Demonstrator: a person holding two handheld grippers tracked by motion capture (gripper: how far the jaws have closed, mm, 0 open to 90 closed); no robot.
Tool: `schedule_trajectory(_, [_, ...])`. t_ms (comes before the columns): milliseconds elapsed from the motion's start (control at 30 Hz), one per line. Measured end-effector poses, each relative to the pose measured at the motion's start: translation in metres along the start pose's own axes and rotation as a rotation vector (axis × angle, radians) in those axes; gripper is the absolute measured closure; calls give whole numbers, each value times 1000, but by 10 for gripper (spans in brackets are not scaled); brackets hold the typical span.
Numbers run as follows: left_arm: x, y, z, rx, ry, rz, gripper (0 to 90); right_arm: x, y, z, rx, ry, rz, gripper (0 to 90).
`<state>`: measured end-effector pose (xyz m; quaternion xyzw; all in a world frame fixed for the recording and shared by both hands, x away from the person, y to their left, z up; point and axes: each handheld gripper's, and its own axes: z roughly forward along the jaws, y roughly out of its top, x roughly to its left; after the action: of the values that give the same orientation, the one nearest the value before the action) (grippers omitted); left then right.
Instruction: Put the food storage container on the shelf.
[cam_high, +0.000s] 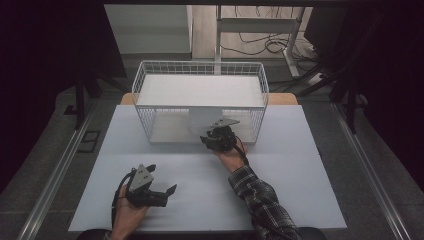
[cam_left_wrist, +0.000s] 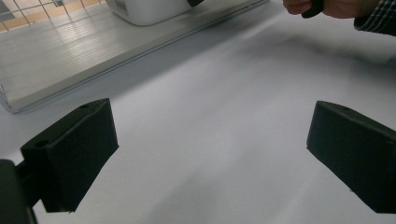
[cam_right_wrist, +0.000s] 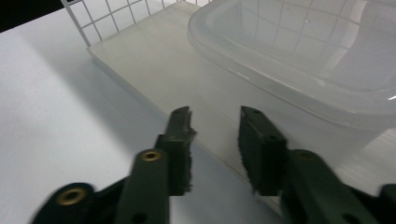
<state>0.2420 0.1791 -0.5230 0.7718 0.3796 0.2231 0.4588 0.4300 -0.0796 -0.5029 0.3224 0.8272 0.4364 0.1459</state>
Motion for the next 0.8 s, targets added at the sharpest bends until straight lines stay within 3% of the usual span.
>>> schedule_trajectory(367, [0, 0, 0, -2, -1, 2, 13, 1, -1, -11, 2, 15, 9, 412])
schedule_trajectory(567, [0, 0, 0, -3, -2, 1, 13, 7, 1, -16, -2, 32, -9, 302])
schedule_trajectory(800, [-1, 0, 0, -9, -6, 0, 13, 11, 2, -20, -16, 40, -28, 239])
